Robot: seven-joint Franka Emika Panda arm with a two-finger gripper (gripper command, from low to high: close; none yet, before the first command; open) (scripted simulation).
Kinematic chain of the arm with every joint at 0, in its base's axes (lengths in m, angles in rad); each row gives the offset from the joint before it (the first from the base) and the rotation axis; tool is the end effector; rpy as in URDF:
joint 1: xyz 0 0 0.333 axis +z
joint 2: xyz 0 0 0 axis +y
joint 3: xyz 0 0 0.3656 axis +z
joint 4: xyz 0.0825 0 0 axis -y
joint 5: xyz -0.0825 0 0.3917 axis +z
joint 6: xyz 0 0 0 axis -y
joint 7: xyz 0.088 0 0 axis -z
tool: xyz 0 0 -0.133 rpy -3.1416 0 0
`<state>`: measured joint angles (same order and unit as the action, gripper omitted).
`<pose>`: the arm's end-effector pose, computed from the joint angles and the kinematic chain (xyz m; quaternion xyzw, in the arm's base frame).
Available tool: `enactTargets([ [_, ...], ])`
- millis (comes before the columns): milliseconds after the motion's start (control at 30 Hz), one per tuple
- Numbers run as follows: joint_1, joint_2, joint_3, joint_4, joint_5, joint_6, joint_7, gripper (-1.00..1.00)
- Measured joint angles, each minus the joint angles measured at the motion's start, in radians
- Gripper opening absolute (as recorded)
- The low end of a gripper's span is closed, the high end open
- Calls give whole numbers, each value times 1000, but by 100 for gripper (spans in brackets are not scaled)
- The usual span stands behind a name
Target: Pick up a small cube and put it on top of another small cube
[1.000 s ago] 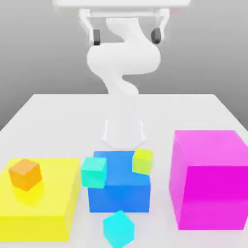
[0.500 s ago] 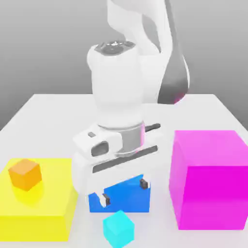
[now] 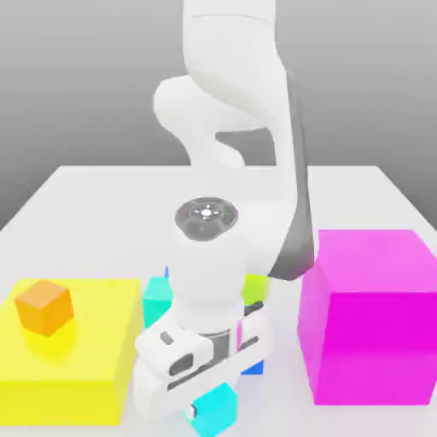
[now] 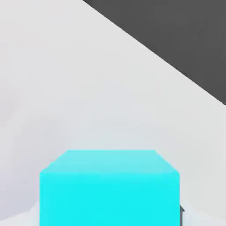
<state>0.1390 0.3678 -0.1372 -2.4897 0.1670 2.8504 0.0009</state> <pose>0.4846 -0.0109 0.1599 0.9972 -0.0750 0.0000 0.0007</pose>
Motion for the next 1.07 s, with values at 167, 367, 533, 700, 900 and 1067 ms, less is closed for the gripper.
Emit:
enactTargets([
  [167, 3, -149, -51, -28, -46, -127, 28, -100],
  [367, -80, -334, -85, -15, 25, -380, -141, -100],
  [533, -133, -505, -111, -29, 12, -566, -219, -100],
  [700, -185, -686, -71, -148, -115, -579, -116, -100],
  [900, -217, -709, 3, -253, -224, -450, -25, -100],
  [1067, -217, -656, 2, -278, -224, -372, -26, 100],
])
